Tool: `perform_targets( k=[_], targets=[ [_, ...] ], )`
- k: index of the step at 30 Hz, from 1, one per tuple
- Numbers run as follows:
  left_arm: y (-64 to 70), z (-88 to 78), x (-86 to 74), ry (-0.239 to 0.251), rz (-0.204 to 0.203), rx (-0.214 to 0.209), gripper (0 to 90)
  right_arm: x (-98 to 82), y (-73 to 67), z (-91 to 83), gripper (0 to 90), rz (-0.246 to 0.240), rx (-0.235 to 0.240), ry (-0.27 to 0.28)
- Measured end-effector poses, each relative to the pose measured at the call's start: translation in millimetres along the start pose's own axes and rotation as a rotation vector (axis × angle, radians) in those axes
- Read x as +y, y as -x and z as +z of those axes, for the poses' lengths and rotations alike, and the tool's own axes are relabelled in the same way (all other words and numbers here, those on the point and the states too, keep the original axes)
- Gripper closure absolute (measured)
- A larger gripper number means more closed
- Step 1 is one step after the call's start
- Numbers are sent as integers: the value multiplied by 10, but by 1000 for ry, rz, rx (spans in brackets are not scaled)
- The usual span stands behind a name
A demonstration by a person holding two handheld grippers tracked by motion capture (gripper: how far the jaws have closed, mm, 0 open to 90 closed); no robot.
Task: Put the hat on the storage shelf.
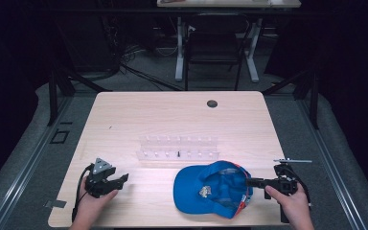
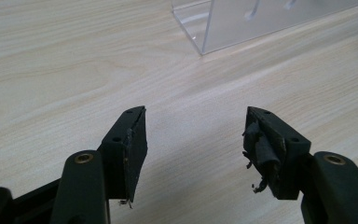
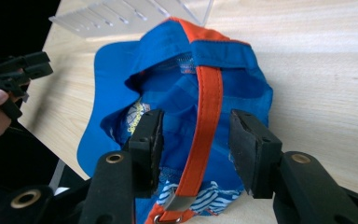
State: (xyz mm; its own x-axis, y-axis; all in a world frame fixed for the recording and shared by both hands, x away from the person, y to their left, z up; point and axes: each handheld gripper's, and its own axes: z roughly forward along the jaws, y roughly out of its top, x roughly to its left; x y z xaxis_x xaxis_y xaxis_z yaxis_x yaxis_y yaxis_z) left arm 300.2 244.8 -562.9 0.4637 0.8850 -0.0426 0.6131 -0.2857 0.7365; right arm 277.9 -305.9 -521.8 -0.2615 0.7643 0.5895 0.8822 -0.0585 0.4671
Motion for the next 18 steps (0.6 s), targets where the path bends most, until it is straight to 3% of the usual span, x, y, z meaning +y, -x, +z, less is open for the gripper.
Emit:
perform_targets(
  k=[8,18],
  targets=[
    [7,6,1,-5,4,-1,395,26,10,212,545,12,-13,-74],
    [13,8,3,-9,7,-2,395,50,-58,207,602,28,62,-105]
  ],
)
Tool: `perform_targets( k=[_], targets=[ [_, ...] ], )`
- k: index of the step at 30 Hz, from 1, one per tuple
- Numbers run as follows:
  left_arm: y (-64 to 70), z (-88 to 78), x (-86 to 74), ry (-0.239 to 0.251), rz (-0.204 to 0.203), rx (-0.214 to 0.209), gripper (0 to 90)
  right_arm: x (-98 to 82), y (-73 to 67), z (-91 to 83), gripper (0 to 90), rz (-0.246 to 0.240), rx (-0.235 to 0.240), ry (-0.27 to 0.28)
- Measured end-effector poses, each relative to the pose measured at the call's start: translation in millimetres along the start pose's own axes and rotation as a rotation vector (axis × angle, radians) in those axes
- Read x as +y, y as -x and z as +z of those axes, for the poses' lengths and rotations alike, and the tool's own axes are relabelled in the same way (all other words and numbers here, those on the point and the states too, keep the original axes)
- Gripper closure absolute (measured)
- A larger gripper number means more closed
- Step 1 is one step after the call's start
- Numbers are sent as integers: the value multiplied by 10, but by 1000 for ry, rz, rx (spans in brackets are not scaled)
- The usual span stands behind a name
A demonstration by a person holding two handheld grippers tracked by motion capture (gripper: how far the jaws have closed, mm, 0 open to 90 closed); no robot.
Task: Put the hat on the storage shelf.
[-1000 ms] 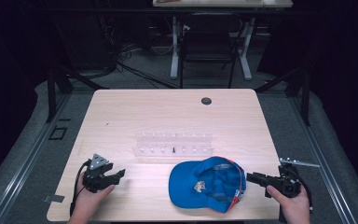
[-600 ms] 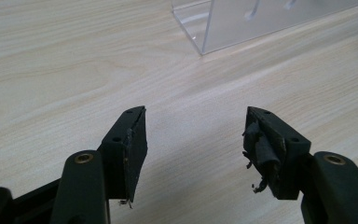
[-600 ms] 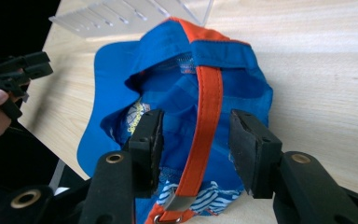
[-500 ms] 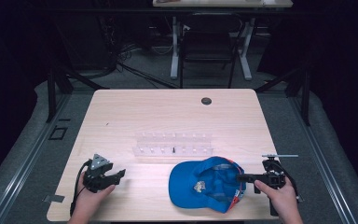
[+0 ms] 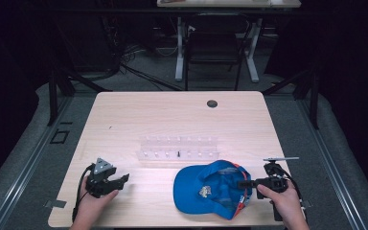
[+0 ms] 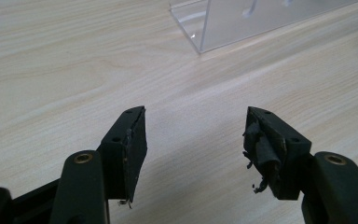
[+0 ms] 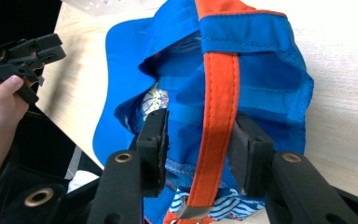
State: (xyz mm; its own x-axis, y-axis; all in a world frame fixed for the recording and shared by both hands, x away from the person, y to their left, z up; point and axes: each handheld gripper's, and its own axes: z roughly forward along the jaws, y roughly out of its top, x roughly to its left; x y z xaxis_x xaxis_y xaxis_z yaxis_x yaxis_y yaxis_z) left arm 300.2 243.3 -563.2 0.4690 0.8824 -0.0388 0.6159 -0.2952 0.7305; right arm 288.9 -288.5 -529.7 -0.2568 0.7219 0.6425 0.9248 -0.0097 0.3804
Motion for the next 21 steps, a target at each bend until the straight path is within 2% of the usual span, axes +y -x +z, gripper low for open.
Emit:
perform_targets(
  k=[8,14,18,21],
  targets=[
    [1,3,2,0,7,0,395,24,-44,-59,617,-7,21,-13],
    [11,6,3,-2,18,5,395,68,-98,-113,671,-18,26,-35],
    [15,8,4,-3,20,10,395,95,-140,-137,691,-26,21,-56],
    [19,13,3,-2,22,11,396,111,-165,-146,730,-22,0,-64]
  ],
)
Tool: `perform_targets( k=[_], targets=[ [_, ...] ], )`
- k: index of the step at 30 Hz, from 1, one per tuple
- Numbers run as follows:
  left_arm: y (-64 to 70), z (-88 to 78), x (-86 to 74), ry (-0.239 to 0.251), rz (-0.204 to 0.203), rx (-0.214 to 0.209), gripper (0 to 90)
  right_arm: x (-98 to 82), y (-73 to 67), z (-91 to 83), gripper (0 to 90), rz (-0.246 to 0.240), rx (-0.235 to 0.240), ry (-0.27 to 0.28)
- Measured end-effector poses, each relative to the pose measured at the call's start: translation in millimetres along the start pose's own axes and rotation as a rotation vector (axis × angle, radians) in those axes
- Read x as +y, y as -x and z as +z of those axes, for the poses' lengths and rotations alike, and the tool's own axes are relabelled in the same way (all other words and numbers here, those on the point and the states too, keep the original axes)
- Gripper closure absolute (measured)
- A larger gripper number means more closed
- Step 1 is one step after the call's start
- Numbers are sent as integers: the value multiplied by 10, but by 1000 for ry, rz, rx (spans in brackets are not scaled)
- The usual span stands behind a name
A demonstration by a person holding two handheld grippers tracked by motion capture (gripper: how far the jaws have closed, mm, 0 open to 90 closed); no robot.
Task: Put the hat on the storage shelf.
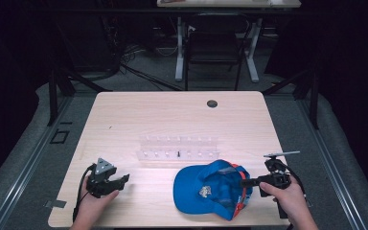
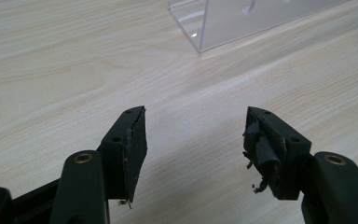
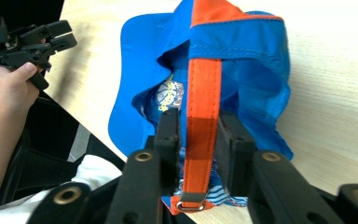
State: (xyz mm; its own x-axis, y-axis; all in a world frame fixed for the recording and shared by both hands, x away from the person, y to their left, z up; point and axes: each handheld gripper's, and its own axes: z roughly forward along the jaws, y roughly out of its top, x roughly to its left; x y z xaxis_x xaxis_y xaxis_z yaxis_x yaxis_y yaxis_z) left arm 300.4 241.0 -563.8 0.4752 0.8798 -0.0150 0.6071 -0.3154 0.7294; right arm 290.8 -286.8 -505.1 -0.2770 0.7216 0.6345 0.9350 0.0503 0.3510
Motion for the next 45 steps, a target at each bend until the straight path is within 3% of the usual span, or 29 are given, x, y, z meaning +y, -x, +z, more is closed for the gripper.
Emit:
perform_targets(
  k=[16,28,39,40,45],
  targets=[
    [10,10,3,-10,12,0,396,86,-71,-75,771,56,-84,-29],
    [7,10,4,-11,10,0,396,264,-307,-128,771,57,-200,-99],
    [11,12,3,-6,15,-3,399,405,-505,-197,771,55,-224,-120],
    [16,16,1,-4,13,-4,400,438,-542,-225,771,39,-233,-144],
    [23,17,3,-6,18,-6,400,480,-629,-243,772,46,-234,-138]
  ],
)
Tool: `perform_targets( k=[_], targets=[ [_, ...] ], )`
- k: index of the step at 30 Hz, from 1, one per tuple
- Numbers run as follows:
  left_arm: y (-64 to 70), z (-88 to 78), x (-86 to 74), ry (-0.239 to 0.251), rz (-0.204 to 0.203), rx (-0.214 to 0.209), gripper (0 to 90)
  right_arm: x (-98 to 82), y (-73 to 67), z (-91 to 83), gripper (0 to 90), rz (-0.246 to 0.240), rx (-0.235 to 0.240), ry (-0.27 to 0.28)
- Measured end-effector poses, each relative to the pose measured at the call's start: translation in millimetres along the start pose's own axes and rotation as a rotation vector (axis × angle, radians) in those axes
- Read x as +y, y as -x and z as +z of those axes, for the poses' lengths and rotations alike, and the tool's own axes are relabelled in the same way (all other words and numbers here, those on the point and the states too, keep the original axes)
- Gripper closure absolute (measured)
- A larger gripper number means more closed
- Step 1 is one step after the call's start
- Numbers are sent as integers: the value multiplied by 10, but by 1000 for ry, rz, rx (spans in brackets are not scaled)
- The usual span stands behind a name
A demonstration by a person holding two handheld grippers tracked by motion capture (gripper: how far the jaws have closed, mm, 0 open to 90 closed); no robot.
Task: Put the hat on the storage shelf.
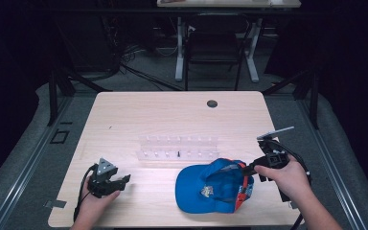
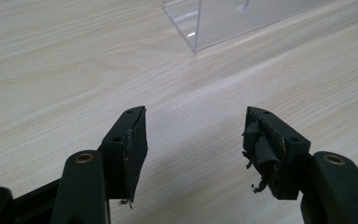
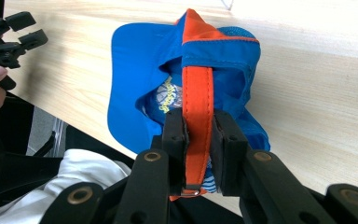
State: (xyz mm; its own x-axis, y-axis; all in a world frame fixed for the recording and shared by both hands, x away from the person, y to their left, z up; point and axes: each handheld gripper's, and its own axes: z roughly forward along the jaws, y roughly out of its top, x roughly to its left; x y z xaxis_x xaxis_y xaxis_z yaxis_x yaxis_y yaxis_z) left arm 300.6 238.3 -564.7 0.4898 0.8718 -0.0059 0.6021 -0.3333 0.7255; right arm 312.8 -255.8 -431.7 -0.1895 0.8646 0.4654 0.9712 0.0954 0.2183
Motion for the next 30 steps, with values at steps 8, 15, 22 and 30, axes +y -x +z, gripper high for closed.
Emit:
perform_targets(
  k=[8,15,22,30],
  targets=[
    [-3,1,-1,0,0,-1,400,114,-189,-83,772,-10,-1,-27],
    [-5,1,0,3,-4,2,400,240,-450,-228,772,-50,-14,-49],
    [-3,1,2,2,1,0,400,334,-589,-318,772,-37,34,-63],
    [-3,2,1,3,-3,1,400,425,-760,-403,772,-43,117,-56]
  ],
)
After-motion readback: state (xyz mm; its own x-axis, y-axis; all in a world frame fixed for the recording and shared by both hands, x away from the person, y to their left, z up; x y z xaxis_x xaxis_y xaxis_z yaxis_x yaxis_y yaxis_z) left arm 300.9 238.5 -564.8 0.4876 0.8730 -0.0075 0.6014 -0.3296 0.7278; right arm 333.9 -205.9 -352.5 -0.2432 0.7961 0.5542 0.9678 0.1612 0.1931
